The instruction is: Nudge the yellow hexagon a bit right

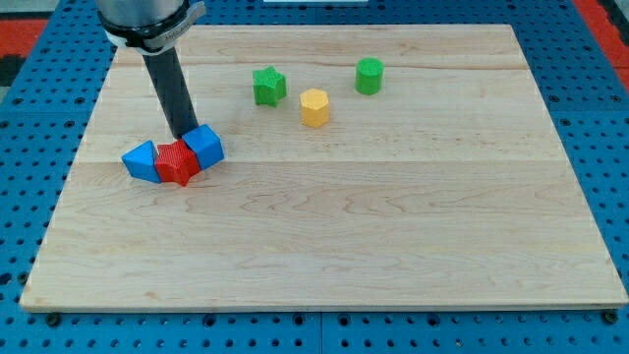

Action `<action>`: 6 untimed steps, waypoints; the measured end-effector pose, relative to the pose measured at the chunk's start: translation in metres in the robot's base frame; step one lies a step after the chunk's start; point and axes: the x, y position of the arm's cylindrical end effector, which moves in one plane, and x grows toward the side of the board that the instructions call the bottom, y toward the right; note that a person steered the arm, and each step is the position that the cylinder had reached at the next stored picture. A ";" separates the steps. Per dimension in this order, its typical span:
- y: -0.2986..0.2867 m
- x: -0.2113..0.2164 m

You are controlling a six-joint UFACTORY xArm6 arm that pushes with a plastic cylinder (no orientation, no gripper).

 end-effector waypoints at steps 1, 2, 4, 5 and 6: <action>-0.014 0.027; 0.027 0.029; 0.078 0.033; 0.054 0.014; 0.062 -0.025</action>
